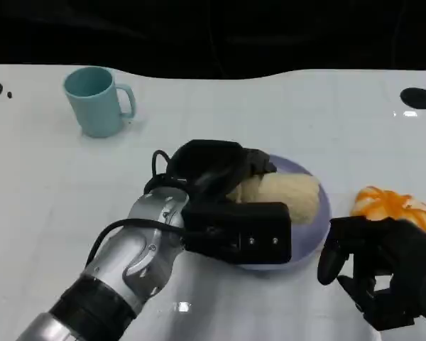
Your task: Grasp the towel on the left side of the plate with the left hand and place it into the plate.
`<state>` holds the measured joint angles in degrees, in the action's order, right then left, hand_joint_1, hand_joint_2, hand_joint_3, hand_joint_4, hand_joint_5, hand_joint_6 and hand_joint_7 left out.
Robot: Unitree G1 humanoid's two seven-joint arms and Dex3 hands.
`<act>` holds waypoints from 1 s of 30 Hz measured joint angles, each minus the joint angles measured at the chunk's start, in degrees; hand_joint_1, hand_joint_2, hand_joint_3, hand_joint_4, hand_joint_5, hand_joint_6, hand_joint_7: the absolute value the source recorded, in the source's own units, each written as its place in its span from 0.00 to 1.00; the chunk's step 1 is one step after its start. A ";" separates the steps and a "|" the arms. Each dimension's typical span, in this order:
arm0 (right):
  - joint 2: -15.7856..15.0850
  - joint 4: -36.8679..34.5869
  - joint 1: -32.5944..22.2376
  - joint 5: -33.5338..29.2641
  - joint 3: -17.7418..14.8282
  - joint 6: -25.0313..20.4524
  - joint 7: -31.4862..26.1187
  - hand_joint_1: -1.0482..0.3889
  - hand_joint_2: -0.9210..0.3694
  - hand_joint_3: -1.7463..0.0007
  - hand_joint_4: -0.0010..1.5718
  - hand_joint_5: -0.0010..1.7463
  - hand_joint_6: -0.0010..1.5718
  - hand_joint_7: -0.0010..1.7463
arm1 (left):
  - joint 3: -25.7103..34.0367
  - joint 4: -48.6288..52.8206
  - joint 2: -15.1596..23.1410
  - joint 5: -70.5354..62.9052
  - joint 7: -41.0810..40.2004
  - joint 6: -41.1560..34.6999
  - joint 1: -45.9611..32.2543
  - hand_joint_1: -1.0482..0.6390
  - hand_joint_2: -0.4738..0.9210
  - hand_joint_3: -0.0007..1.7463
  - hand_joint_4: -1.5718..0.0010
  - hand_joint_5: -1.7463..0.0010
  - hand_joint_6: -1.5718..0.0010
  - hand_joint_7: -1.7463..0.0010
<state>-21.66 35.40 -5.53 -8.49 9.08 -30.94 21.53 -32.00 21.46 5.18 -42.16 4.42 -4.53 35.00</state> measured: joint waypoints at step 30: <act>0.03 -0.95 -0.02 0.23 -0.46 1.06 0.06 0.74 0.27 0.38 0.47 1.00 0.44 0.83 | 3.33 -12.24 7.81 4.20 12.53 1.25 -5.00 0.33 1.00 0.09 0.78 0.79 0.75 1.00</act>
<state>-21.64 34.45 -5.54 -8.26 8.61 -29.88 21.59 -28.67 9.22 13.00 -37.96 16.95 -3.28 30.00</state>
